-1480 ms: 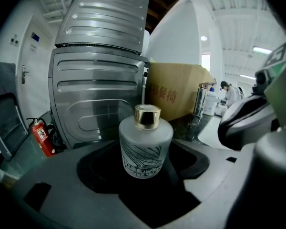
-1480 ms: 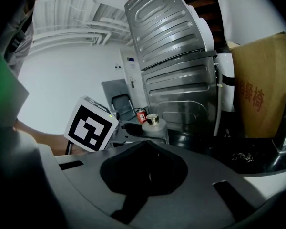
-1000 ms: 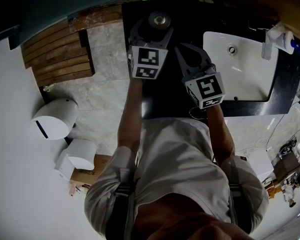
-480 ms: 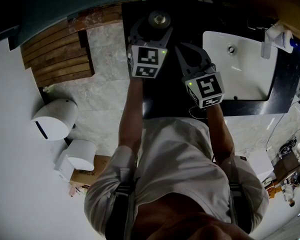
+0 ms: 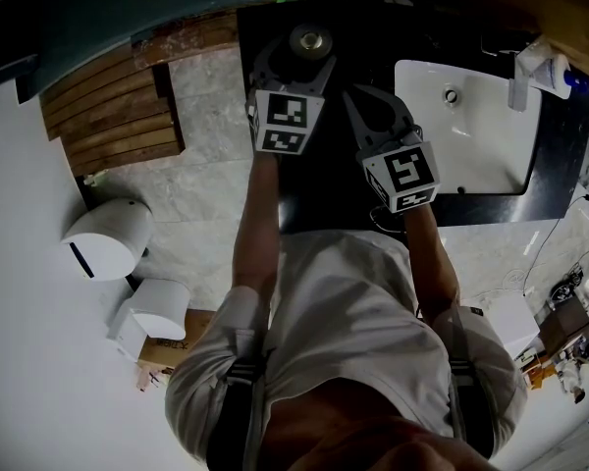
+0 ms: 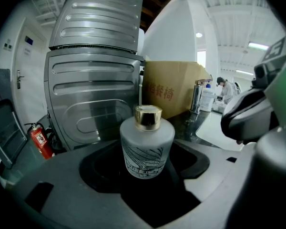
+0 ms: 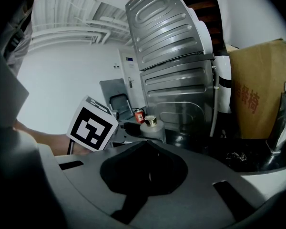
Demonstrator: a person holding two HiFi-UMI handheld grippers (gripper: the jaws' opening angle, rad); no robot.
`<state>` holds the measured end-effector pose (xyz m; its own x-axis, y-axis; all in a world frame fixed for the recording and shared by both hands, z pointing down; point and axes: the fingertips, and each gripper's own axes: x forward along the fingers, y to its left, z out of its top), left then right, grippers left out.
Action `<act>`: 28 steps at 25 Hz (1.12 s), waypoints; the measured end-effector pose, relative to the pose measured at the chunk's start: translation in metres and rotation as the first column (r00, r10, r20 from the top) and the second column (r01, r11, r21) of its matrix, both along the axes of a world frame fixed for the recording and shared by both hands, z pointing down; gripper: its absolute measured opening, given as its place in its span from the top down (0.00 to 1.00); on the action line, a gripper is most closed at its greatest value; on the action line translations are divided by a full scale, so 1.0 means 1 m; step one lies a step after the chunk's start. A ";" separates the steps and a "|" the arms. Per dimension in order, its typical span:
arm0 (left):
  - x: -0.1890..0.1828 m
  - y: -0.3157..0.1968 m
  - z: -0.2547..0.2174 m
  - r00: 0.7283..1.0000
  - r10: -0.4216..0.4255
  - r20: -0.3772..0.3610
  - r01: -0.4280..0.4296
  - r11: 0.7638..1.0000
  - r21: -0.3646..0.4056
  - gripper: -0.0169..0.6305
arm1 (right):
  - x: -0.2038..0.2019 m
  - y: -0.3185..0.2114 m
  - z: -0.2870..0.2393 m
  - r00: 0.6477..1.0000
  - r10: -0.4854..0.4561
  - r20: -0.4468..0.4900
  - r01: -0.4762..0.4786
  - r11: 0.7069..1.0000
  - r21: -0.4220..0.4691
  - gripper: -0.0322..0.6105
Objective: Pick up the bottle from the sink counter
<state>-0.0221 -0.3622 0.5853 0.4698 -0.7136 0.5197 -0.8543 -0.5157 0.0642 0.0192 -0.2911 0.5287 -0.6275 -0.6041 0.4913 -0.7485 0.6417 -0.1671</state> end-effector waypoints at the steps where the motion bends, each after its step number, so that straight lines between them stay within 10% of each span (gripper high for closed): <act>1: 0.000 0.001 0.000 1.000 0.003 0.001 -0.003 1.000 -0.001 0.50 | 0.000 0.001 0.000 1.000 0.001 -0.001 -0.001 1.000 0.000 0.96; 28: 0.007 0.047 -0.012 0.998 0.056 -0.041 -0.056 0.998 -0.001 0.50 | 0.008 0.030 -0.023 0.998 0.058 -0.034 -0.056 0.997 0.059 0.96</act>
<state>-0.0152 -0.3147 0.5729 0.5295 -0.6846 0.5010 -0.8210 -0.5623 0.0993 0.0272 -0.2606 0.5054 -0.5737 -0.6669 0.4755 -0.7892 0.6054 -0.1031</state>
